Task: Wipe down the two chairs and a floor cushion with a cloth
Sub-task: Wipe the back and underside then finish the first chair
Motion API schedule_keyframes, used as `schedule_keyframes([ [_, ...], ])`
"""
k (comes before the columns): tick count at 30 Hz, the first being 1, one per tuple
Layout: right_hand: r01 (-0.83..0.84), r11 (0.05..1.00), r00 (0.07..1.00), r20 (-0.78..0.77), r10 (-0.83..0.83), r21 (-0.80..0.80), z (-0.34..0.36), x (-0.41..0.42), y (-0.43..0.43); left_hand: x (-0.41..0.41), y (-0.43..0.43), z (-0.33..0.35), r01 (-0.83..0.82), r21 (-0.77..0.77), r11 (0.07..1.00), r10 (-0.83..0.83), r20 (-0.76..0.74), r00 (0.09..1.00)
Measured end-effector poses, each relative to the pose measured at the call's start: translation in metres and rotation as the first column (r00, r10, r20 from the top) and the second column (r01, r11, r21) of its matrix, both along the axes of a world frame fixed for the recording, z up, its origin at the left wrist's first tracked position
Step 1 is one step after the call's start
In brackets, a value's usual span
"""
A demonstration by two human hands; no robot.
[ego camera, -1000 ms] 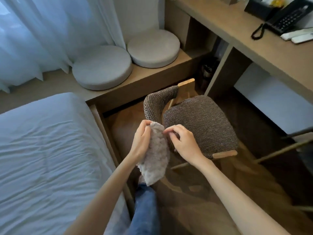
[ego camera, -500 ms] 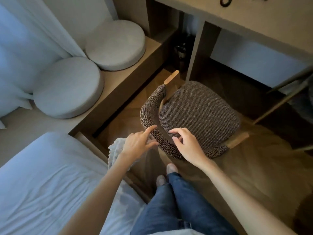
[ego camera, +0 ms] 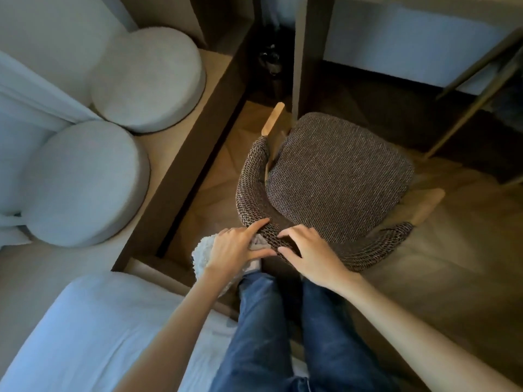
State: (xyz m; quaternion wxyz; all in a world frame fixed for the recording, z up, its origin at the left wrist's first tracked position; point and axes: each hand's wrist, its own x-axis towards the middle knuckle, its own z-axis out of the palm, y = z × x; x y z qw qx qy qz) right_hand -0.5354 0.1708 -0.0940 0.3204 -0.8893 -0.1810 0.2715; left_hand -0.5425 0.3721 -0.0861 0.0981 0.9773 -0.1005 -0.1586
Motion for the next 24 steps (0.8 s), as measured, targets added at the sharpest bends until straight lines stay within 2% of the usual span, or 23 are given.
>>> schedule_keyframes([
  [2,0.057,0.998,0.991,0.125,-0.056,-0.005,-0.009,-0.007,0.005,0.005,0.014,-0.009,0.115,-0.073,0.991,-0.103,0.153,0.983],
  [4,0.146,0.989,0.961,0.238,-0.142,0.002,-0.016,-0.015,0.01,0.008,0.028,-0.021,0.256,-0.104,0.961,-0.21,0.328,0.921],
  [7,0.287,0.958,0.867,0.421,-0.266,0.013,-0.029,-0.028,0.023,0.011,0.037,-0.04,0.359,-0.159,0.92,-0.249,0.47,0.847],
  [9,0.343,0.939,0.808,0.509,-0.296,0.003,-0.035,-0.034,0.032,0.007,0.038,-0.053,0.351,-0.195,0.916,-0.211,0.509,0.835],
  [13,0.381,0.924,0.681,0.686,-0.256,-0.034,-0.052,-0.043,0.039,0.001,0.04,-0.076,0.276,-0.273,0.921,-0.101,0.52,0.849],
  [18,0.412,0.909,0.466,0.841,-0.276,0.07,-0.078,-0.062,0.038,-0.005,0.042,-0.087,0.256,-0.374,0.891,-0.017,0.537,0.843],
  [22,0.602,0.793,0.319,0.883,-0.344,0.092,-0.1,-0.083,0.045,-0.01,0.044,-0.09,0.244,-0.376,0.894,0.0,0.545,0.838],
  [24,0.671,0.737,0.299,0.879,-0.373,0.084,-0.107,-0.086,0.048,-0.01,0.042,-0.09,0.226,-0.355,0.907,0.007,0.549,0.836],
])
